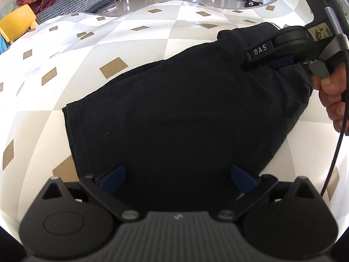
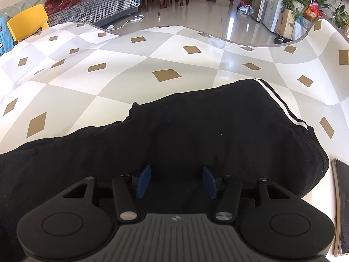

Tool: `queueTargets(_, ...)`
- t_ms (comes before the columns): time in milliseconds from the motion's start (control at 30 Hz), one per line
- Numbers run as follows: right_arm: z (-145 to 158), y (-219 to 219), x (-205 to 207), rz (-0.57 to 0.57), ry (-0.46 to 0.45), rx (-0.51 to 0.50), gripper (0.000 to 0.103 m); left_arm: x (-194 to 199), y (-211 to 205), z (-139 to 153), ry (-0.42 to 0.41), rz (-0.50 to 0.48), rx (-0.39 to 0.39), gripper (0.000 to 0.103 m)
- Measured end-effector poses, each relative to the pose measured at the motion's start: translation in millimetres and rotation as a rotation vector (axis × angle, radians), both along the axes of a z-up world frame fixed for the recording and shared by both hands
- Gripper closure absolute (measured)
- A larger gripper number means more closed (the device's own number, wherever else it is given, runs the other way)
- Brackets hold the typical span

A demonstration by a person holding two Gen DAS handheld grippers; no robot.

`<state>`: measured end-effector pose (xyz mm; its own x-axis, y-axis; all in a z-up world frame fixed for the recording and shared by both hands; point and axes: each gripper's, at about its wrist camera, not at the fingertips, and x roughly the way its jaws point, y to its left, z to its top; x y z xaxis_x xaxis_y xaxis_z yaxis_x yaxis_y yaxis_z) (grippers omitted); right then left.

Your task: Fold clothes

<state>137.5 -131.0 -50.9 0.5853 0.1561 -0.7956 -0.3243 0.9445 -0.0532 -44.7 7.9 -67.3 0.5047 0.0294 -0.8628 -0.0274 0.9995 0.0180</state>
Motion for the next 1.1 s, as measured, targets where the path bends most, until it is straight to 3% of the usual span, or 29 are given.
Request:
queueTargets(267, 3, -1, 2, -0.017, 0.013, 0.011, 0.051, -8, 1, 2, 0.003, 0.003, 0.001, 0.0)
queueTargets(500, 24, -23, 1, -0.095, -0.023, 0.115, 0.051, -8, 2, 6, -0.002, 0.012, -0.006, 0.0)
queueTargets(800, 25, -59, 11, -0.241, -0.018, 0.111, 0.051, 11, 13, 10, -0.008, 0.119, -0.019, 0.0)
queueTargets(967, 12, -67, 14, -0.255, 0.024, 0.06, 0.051, 29, 25, 8, -0.015, 0.204, -0.034, 0.0)
queueTargets(1100, 6, -67, 11, -0.247, 0.018, 0.044, 0.05, 37, 24, 0, -0.022, 0.199, 0.003, 0.0)
